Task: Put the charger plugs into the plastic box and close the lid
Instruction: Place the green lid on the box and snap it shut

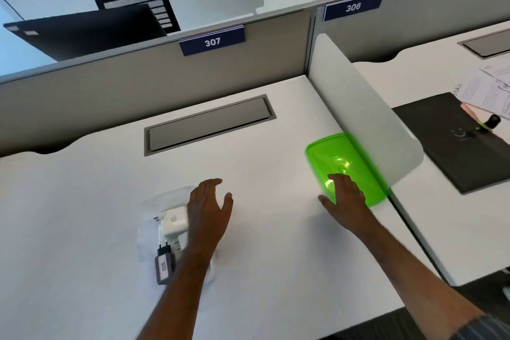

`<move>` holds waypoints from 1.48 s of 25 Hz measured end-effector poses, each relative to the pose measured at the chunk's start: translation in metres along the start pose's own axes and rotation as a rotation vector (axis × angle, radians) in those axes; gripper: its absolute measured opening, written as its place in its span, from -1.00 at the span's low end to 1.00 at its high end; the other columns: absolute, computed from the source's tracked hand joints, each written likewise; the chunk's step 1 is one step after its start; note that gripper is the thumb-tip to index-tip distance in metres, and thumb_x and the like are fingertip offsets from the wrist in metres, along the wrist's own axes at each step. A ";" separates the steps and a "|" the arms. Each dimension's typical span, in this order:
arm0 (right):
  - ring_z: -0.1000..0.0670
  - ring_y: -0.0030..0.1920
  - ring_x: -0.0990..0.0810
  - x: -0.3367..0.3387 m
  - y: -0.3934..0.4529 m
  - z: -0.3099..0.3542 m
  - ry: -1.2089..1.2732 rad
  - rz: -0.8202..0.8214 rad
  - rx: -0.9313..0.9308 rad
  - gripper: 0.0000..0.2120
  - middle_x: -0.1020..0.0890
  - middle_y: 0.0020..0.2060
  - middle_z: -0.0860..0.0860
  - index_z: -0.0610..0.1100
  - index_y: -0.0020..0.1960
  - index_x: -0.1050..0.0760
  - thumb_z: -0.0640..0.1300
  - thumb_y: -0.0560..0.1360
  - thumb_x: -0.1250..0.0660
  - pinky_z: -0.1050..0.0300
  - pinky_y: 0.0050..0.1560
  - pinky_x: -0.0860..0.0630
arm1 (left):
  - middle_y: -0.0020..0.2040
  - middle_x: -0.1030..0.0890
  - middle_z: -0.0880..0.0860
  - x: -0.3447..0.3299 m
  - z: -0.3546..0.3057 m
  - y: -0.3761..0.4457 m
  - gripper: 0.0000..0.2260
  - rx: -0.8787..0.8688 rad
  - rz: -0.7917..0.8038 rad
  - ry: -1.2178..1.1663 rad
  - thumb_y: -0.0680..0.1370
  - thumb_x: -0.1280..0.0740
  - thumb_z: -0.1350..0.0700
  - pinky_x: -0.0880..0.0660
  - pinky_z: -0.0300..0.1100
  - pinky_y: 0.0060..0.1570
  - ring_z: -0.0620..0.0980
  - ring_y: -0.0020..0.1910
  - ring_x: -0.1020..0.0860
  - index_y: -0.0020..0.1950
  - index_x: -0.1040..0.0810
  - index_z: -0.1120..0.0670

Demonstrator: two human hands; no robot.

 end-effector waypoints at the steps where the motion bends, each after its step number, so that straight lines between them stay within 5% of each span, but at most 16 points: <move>1: -0.26 0.34 -0.43 0.006 0.003 -0.010 -0.006 -0.006 -0.016 -0.41 -0.44 0.39 -0.15 -0.19 0.45 -0.37 -0.04 0.50 -0.46 -0.19 0.28 -0.37 | 0.28 -0.61 0.02 -0.009 -0.013 0.001 -0.67 -0.014 0.009 0.028 0.54 -0.43 0.08 -0.37 0.11 0.36 0.14 0.32 -0.52 0.30 -0.55 0.05; 5: -0.27 0.37 -0.43 0.023 0.012 -0.041 -0.014 0.010 -0.060 -0.37 -0.42 0.40 -0.20 -0.23 0.47 -0.35 -0.05 0.49 -0.48 -0.17 0.31 -0.39 | 0.22 -0.62 0.01 -0.036 -0.054 0.002 -0.68 -0.095 -0.024 0.243 0.52 -0.42 0.03 -0.17 0.25 0.51 0.14 0.35 -0.51 0.26 -0.57 0.05; 14: -0.25 0.44 -0.38 0.043 0.034 -0.094 -0.098 0.062 -0.074 -0.31 -0.37 0.46 -0.25 -0.27 0.51 -0.30 0.01 0.51 -0.45 -0.09 0.41 -0.34 | 0.28 -0.59 0.01 -0.120 -0.137 0.008 -0.65 -0.103 0.230 0.018 0.53 -0.41 0.04 -0.37 0.07 0.30 0.14 0.29 -0.51 0.30 -0.54 0.07; 19: -0.25 0.49 -0.32 0.039 0.042 -0.106 -0.139 0.083 -0.081 -0.24 -0.25 0.54 -0.25 -0.27 0.55 -0.22 0.06 0.52 -0.42 -0.09 0.45 -0.31 | 0.39 -0.53 0.06 -0.174 -0.168 0.001 -0.52 0.034 0.477 -0.130 0.56 -0.41 0.00 -0.34 -0.02 0.39 0.15 0.39 -0.45 0.45 -0.45 0.09; 24: -0.26 0.43 -0.37 0.032 0.051 -0.106 -0.175 0.067 -0.097 -0.25 -0.30 0.52 -0.24 -0.25 0.53 -0.25 0.14 0.51 -0.39 -0.13 0.35 -0.39 | 0.42 -0.52 0.08 -0.205 -0.184 -0.004 -0.46 0.245 0.549 -0.299 0.54 -0.44 0.00 -0.39 -0.01 0.41 0.10 0.41 -0.45 0.49 -0.38 0.06; 30: -0.25 0.39 -0.40 0.029 0.050 -0.110 -0.196 0.046 -0.093 -0.29 -0.35 0.48 -0.21 -0.20 0.49 -0.30 0.18 0.50 -0.38 -0.17 0.27 -0.42 | 0.24 -0.60 0.10 -0.207 -0.191 0.003 -0.53 0.700 0.457 -0.751 0.54 -0.44 0.17 -0.52 -0.10 0.10 0.04 0.10 -0.60 0.42 -0.39 0.10; 37: -0.22 0.36 -0.44 0.033 0.042 -0.112 -0.075 0.022 -0.103 -0.36 -0.45 0.40 -0.14 -0.16 0.46 -0.35 0.13 0.51 -0.41 -0.16 0.24 -0.41 | 0.05 -0.70 0.11 -0.186 -0.197 0.001 -0.67 0.665 0.490 -0.806 0.57 -0.39 0.24 -0.50 -0.17 -0.15 -0.06 -0.15 -0.60 0.34 -0.51 0.12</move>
Point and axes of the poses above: each hand's wrist, its own y-axis towards the middle knuckle, its own x-axis out of the back of the hand, z = x × y, the point moved 3 cm from there along y, towards the middle knuckle
